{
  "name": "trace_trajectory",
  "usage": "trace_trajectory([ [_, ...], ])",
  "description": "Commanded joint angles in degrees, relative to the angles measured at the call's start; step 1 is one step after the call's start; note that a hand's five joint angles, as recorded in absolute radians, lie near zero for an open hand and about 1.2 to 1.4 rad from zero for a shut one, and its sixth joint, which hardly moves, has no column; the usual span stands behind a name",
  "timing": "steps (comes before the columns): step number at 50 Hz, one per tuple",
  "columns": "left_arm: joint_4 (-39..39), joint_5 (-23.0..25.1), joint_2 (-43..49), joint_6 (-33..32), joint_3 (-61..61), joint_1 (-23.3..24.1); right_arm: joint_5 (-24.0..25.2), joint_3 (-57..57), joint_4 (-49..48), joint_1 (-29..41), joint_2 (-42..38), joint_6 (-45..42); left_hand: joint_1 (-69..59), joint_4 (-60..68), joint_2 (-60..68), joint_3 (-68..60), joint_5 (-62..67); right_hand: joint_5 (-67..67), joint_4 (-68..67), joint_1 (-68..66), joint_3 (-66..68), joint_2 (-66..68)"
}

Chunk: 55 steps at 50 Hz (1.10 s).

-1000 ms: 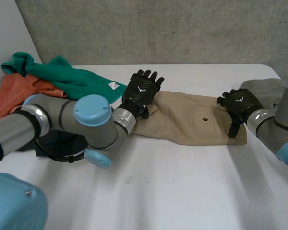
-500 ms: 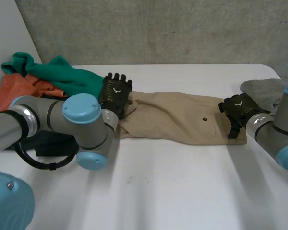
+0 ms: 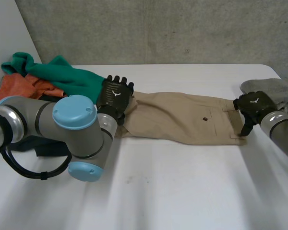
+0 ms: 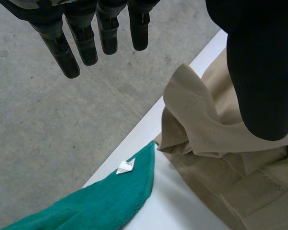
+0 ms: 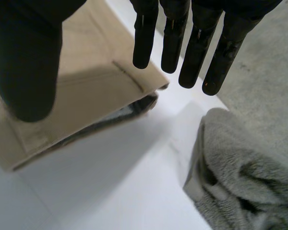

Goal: Fold the laundry.

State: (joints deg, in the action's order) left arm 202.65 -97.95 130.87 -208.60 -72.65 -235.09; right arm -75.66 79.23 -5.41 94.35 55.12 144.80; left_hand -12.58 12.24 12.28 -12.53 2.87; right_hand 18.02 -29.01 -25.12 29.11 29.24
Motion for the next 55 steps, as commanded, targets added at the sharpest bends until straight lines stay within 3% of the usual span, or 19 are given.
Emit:
trace_trajectory([
  [1,-0.2,-0.9,-3.8,1.8,-2.8,0.1,7.1,3.3,5.7,-1.6,6.0,4.8,1.7,-1.4,-1.4,1.6,-2.0,6.4,-5.5,-9.3,5.4,5.2],
  [7,-0.2,-0.8,-6.1,5.0,-5.0,0.2,10.4,5.2,6.7,-3.0,5.5,4.6,1.5,-1.2,-1.2,1.5,-1.8,9.6,-8.7,-12.5,8.6,8.4],
  [24,-0.2,-0.8,-6.6,5.7,-6.1,0.2,10.0,1.3,3.2,-3.8,-3.6,2.0,1.7,-1.4,-1.4,1.6,-2.0,18.7,-17.7,-21.6,17.6,17.5],
  [26,-0.2,-0.8,-6.6,5.7,-6.1,0.2,10.0,1.2,2.5,-3.8,-3.8,2.0,1.7,-1.4,-1.4,1.6,-2.0,30.3,-29.3,-33.2,29.2,29.0],
  [27,-0.2,-0.8,-6.6,5.7,-6.2,0.2,9.9,1.2,1.8,-3.9,-3.8,2.0,1.7,-1.4,-1.4,1.6,-2.0,50.5,-49.5,-53.4,49.4,49.3],
  [28,-0.2,-0.8,-6.6,5.7,-6.2,0.2,9.8,1.2,1.5,-3.9,-3.8,2.0,1.7,-1.4,-1.4,1.6,-2.0,52.0,-51.0,-54.9,50.9,50.7],
  [38,-0.2,-0.8,-9.0,5.7,-7.7,0.2,8.4,4.0,0.9,-8.3,3.0,0.2,1.9,-1.5,-1.6,1.8,-2.2,52.0,-51.0,-54.9,50.9,50.8],
  [47,-0.2,-0.8,-11.9,5.9,-10.5,0.0,8.8,5.3,0.8,-13.0,8.3,-17.1,1.9,-1.5,-1.6,1.8,-2.2,52.0,-51.0,-54.9,50.9,50.8],
  [52,-0.2,-0.8,-13.6,6.6,-12.5,-0.1,10.6,3.8,0.2,-8.8,9.2,-20.9,1.9,-1.5,-1.6,1.8,-2.2,52.0,-51.0,-54.9,50.9,50.8],
  [55,-0.2,-0.8,-14.2,7.1,-13.2,-0.2,15.3,1.3,-0.7,-2.3,9.7,-21.1,1.9,-1.5,-1.6,1.8,-2.2,52.0,-51.0,-54.9,50.9,50.8],
])
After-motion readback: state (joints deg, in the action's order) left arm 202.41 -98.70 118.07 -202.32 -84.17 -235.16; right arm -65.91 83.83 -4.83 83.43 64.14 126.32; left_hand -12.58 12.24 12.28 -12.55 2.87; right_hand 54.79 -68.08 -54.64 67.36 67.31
